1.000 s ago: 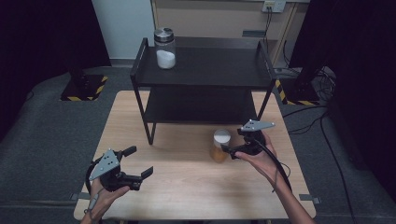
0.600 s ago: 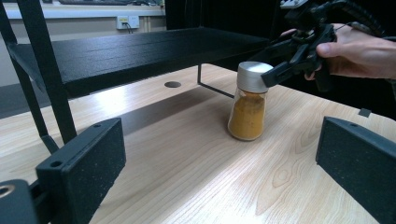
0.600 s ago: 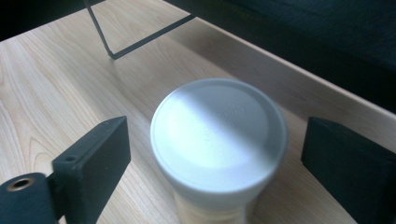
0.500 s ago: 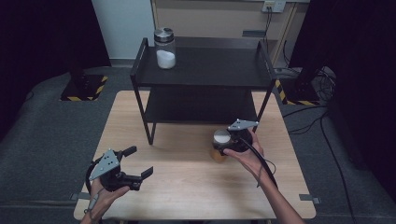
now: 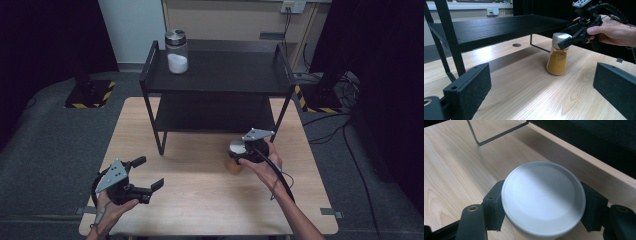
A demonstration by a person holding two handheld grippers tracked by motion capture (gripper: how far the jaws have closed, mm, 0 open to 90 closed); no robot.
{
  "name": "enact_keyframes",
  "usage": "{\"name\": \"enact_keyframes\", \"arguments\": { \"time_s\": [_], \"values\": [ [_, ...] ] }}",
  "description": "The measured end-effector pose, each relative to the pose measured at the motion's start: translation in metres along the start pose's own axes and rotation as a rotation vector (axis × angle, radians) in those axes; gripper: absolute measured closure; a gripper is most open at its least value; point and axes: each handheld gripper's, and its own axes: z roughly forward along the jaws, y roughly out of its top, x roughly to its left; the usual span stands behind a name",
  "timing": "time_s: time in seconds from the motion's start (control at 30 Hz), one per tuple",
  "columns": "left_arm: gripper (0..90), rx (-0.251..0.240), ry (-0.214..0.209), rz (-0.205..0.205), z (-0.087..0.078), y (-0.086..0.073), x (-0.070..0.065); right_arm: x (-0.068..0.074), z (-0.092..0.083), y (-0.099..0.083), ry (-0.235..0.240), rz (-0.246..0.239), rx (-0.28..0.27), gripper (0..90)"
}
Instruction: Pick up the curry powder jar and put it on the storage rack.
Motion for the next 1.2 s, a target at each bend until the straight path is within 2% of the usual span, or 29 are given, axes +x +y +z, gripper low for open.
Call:
{"name": "enact_keyframes", "arguments": {
  "time_s": [0.17,0.37,0.43,0.47,0.53,0.73,0.93,1.2],
  "values": [
    [0.2,-0.001,0.002,-0.003,0.000,0.000,0.000,-0.008,-0.013,0.004,0.053,-0.013,-0.006,33.8],
    [0.2,-0.001,0.007,-0.004,0.000,0.000,-0.001,-0.017,-0.042,0.021,0.129,-0.064,-0.024,33.8],
    [0.2,-0.001,0.008,-0.004,0.000,0.000,0.000,-0.018,-0.045,0.024,0.136,-0.073,-0.023,33.8],
    [0.2,-0.001,0.008,-0.005,0.000,0.000,0.000,-0.019,-0.055,0.033,0.156,-0.109,-0.023,33.8],
    [0.2,0.000,0.008,-0.005,0.000,0.000,-0.001,-0.020,-0.064,0.042,0.174,-0.135,-0.021,33.8],
    [0.2,-0.003,0.012,-0.008,-0.001,0.000,-0.001,-0.028,-0.084,0.070,0.244,-0.193,-0.009,33.8],
    [0.2,-0.004,0.013,-0.013,-0.001,-0.001,0.000,-0.036,-0.099,0.094,0.303,-0.229,-0.019,33.8],
    [0.2,-0.006,0.019,-0.025,-0.001,-0.002,0.000,-0.035,-0.113,0.131,0.325,-0.300,0.000,33.8]
  ]
}}
